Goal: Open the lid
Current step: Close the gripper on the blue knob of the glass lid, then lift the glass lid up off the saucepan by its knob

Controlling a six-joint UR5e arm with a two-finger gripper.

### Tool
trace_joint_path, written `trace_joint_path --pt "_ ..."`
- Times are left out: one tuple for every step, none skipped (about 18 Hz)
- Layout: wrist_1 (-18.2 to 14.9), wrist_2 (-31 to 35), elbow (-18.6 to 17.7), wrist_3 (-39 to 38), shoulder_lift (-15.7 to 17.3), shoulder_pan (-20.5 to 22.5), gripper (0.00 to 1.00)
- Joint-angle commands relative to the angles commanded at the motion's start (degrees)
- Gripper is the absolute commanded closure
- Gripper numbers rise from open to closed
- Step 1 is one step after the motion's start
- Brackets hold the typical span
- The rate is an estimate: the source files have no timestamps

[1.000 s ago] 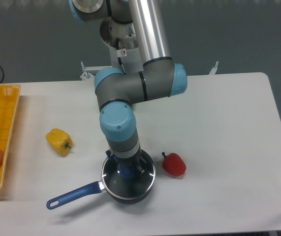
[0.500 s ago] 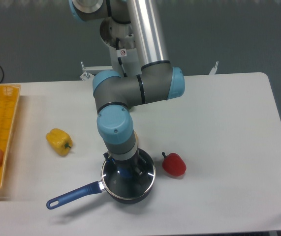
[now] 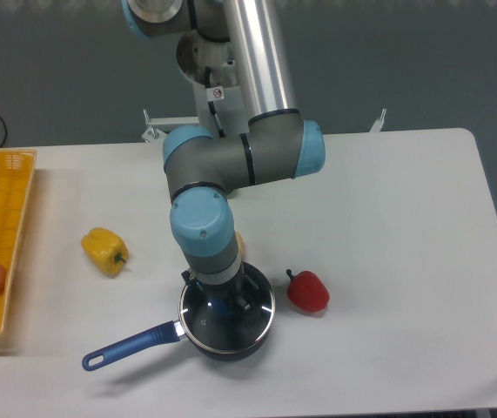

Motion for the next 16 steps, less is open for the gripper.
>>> trace_joint_path --pt "0.0 0.0 -0.1 0.0 0.0 0.0 0.08" --pt "0.0 0.0 -0.1 0.1 0.0 0.0 0.13" --pt "0.0 0.0 -0.1 0.1 0.0 0.1 0.16" --pt "0.0 0.0 -0.1 0.1 0.0 0.0 0.19" --pt "0.0 0.0 -0.2 0.0 0.0 0.0 0.2" --pt "0.0 0.0 -0.2 -0.1 0.0 0.0 0.23" --pt "0.0 0.1 -0.2 -0.1 0.0 0.0 0.25" --pt "0.0 0.1 -0.2 -0.1 0.0 -0.1 0.26" --pt "0.0 0.1 -0.2 -0.1 0.1 -0.3 0.27" --pt "0.0 0.1 -0.2 -0.1 0.1 -0.3 0.27" --pt "0.0 0.1 -0.2 -0.1 0.0 -0.3 0.29" --pt "0.0 0.2 -0.2 -0.1 0.1 -0.4 0.3" --pt "0.0 0.2 -0.2 -0.1 0.1 -0.4 0.31" --pt "0.0 0.2 -0.2 -0.1 0.2 -0.3 0.32" --pt "0.0 0.2 -0.2 -0.1 0.2 -0.3 0.33" --pt "0.0 0.2 -0.2 0.0 0.3 -0.3 0.33"
